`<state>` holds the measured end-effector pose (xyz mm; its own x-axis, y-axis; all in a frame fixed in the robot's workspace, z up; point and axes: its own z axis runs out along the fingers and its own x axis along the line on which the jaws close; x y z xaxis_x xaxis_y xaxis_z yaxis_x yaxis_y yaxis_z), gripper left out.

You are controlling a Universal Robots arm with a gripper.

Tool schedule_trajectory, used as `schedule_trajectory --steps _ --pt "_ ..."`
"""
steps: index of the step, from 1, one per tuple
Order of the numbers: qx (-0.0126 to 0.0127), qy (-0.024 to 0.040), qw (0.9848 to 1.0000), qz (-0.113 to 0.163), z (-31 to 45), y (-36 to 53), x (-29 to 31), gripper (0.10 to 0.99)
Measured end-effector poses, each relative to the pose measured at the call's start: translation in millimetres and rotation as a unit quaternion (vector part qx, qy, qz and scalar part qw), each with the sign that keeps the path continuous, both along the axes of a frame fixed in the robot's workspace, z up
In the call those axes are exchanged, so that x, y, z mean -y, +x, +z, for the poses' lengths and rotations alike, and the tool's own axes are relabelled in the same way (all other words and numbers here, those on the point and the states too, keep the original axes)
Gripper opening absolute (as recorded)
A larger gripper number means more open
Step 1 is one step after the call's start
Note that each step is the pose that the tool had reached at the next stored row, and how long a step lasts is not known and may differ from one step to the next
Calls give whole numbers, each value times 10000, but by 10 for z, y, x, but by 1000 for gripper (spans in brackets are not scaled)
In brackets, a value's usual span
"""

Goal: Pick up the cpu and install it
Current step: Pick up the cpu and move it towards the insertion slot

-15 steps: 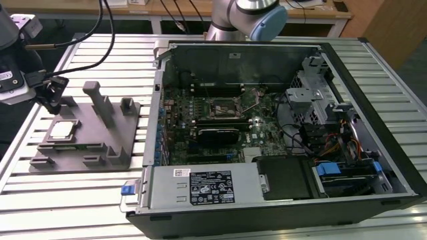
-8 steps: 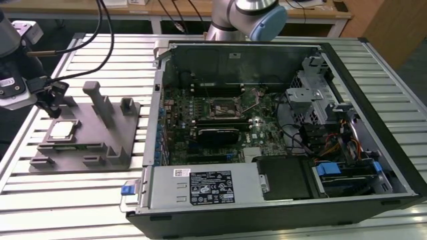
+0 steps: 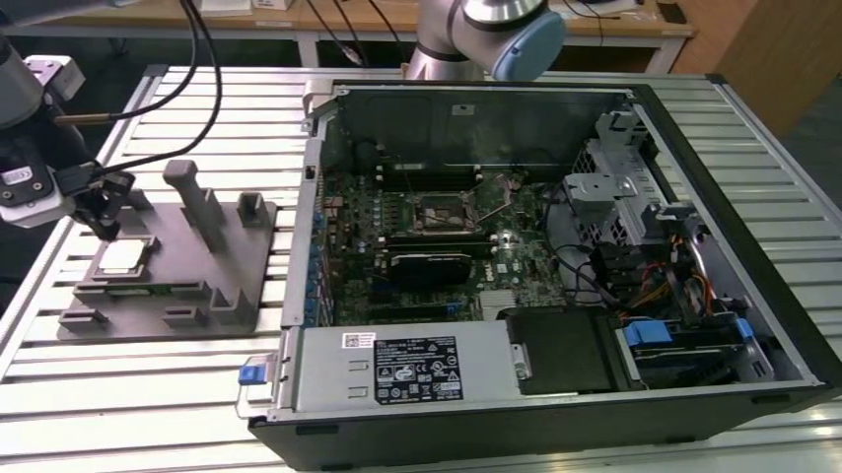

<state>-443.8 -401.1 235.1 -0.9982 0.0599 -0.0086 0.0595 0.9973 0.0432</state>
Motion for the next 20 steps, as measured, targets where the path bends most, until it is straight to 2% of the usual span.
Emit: schedule_trajectory --steps 10,20 --pt "0 0 9999 133 -182 -40 0 106" --pt "0 0 9996 297 -361 -43 -12 106"
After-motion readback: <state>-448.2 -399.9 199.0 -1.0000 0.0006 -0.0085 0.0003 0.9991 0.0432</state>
